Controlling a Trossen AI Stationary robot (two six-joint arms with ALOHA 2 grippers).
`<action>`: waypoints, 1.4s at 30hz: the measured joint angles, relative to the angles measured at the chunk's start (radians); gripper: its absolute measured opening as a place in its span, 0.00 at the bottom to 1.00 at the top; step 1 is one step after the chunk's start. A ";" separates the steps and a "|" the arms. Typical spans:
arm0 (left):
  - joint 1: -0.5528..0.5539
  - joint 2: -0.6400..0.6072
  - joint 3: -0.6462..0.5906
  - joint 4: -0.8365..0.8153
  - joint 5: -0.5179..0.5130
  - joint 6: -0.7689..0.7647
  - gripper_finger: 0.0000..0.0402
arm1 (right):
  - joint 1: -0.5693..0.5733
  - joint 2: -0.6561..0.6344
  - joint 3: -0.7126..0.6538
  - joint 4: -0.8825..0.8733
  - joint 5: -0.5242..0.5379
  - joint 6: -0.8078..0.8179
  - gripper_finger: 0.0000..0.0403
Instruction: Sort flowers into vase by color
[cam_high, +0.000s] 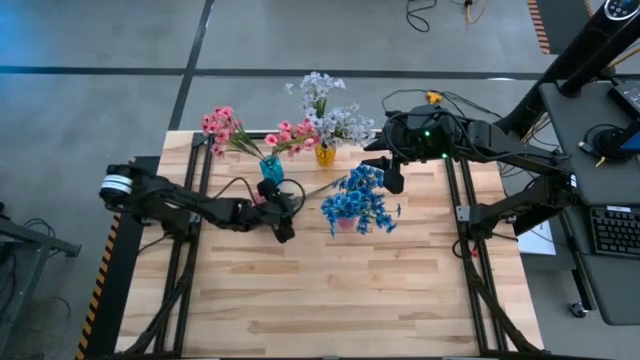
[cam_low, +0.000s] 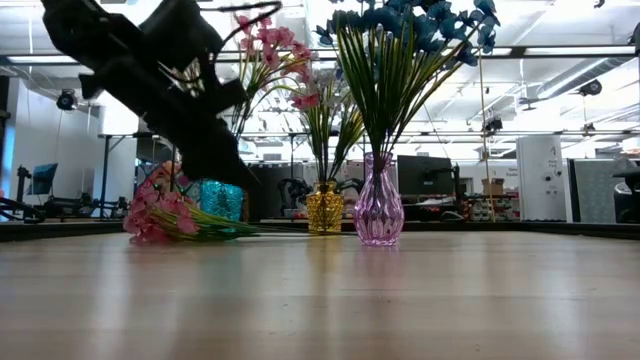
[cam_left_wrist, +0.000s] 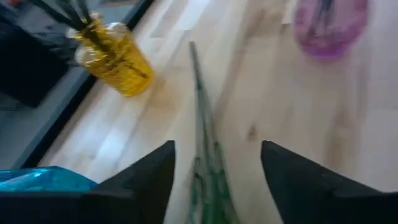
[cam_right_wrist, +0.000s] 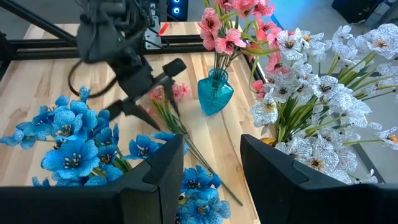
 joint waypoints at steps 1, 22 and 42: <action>0.000 0.019 0.000 0.017 -0.026 0.005 0.57 | 0.001 0.000 0.000 0.000 0.000 0.000 0.37; 0.103 0.253 0.000 0.207 0.049 0.068 0.68 | 0.001 0.000 0.000 -0.003 0.000 -0.003 0.37; 0.136 0.299 0.002 0.218 0.103 0.064 0.26 | 0.001 0.000 0.000 -0.006 0.000 -0.001 0.37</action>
